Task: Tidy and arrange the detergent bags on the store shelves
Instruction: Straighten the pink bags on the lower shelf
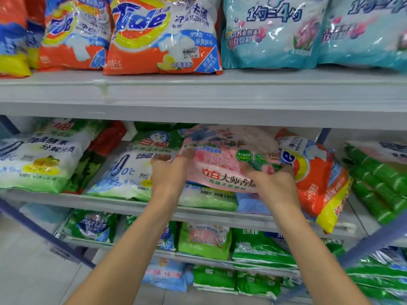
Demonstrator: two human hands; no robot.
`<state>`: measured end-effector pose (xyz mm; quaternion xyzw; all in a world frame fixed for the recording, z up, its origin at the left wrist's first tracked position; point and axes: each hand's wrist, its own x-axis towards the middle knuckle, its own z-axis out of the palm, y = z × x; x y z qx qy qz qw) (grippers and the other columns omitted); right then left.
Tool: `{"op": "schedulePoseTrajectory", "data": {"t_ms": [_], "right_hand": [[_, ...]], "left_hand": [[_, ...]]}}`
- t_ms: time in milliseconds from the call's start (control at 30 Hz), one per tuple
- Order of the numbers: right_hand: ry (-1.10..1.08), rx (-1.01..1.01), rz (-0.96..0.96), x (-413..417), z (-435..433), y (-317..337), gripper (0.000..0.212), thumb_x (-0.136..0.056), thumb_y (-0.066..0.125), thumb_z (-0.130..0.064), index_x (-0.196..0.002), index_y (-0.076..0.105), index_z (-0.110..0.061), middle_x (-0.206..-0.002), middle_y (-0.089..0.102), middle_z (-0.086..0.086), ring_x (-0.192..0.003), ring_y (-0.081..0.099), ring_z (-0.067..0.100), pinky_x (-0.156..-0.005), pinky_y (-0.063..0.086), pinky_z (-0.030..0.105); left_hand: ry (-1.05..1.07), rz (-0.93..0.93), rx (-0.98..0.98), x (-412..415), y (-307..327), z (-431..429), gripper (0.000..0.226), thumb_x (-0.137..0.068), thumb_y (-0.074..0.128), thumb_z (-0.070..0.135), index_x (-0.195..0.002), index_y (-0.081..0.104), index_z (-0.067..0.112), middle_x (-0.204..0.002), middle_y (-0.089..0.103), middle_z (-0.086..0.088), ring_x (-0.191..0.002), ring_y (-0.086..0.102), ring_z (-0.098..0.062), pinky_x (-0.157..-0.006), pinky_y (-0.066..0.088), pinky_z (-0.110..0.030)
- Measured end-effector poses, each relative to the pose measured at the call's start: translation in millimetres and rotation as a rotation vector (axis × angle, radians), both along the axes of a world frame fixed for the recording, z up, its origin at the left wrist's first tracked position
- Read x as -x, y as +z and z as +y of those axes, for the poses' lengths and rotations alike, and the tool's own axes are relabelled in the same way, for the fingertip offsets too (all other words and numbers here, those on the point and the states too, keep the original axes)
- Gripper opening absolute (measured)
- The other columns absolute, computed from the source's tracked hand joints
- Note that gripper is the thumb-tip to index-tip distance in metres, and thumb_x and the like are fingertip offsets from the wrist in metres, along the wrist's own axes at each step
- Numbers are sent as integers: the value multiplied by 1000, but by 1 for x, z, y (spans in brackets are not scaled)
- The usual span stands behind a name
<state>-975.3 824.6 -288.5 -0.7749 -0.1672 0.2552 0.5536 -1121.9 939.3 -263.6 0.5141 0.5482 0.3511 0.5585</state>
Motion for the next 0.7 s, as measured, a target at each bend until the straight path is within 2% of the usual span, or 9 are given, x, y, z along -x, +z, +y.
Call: {"op": "schedulePoseTrajectory", "data": {"t_ms": [33, 100, 167, 267, 300, 400, 533, 600, 700], "right_hand": [[5, -83, 68, -2, -1, 1, 85, -47, 93, -61, -111, 62, -15, -105, 76, 5, -97, 74, 26, -87, 59, 50], [51, -175, 168, -9, -5, 7, 46, -66, 94, -22, -103, 67, -13, -93, 80, 3, -87, 78, 25, -82, 62, 52], [76, -201, 231, -12, -12, 13, 53, -62, 91, -5, -107, 65, -10, -90, 80, 4, -82, 78, 26, -82, 61, 56], [143, -213, 305, -17, -28, 11, 105, -28, 100, -21, -125, 61, -10, -105, 79, 4, -99, 75, 28, -98, 53, 54], [185, -209, 328, -18, -35, 13, 97, -32, 99, -23, -122, 64, -10, -108, 79, 4, -103, 73, 27, -102, 49, 51], [288, -222, 450, -16, -45, 20, 32, -78, 79, -28, -105, 76, -12, -110, 78, 11, -102, 74, 33, -102, 50, 50], [380, -29, 449, -12, -32, 26, 47, -78, 75, -48, -110, 74, -14, -104, 79, 11, -96, 76, 32, -101, 54, 50], [383, 38, 385, -10, -29, 27, 51, -80, 78, -51, -112, 73, -12, -103, 79, 9, -97, 76, 33, -103, 53, 54], [334, 27, 327, -7, -35, 22, 86, -55, 91, -63, -123, 66, -16, -113, 77, 5, -100, 75, 30, -99, 55, 52]], "left_hand": [[-7, -34, 19, 1, 1, 4, 56, -73, 83, 41, -111, 65, 5, -98, 77, -8, -92, 72, -26, -94, 56, -45], [-41, -97, 55, 5, 3, 8, 45, -74, 84, 25, -110, 69, 3, -94, 78, -11, -90, 75, -28, -91, 59, -47], [-119, -145, 115, 12, 10, 5, 59, -64, 86, 19, -115, 65, -1, -103, 76, -15, -91, 75, -30, -85, 60, -47], [-315, -167, 237, 36, 12, 0, 38, -63, 74, 8, -98, 67, -6, -113, 74, -22, -94, 74, -31, -81, 57, -45], [-372, -162, 291, 44, 11, -1, 35, -65, 70, 2, -97, 65, -9, -117, 72, -26, -96, 72, -34, -86, 56, -48], [-446, -199, 407, 58, 4, -2, 66, -56, 78, 5, -117, 62, -13, -125, 66, -31, -110, 66, -47, -106, 47, -57], [-419, -231, 433, 52, 3, -7, 38, -78, 74, 21, -111, 73, 3, -108, 76, -21, -86, 77, -35, -72, 65, -46], [-440, -200, 447, 55, 2, -6, 42, -77, 75, 17, -116, 72, 2, -111, 76, -20, -93, 76, -35, -75, 63, -51], [-452, -201, 439, 67, 2, -8, 41, -69, 78, 10, -110, 77, 1, -112, 75, -19, -87, 77, -33, -76, 61, -54]]}}
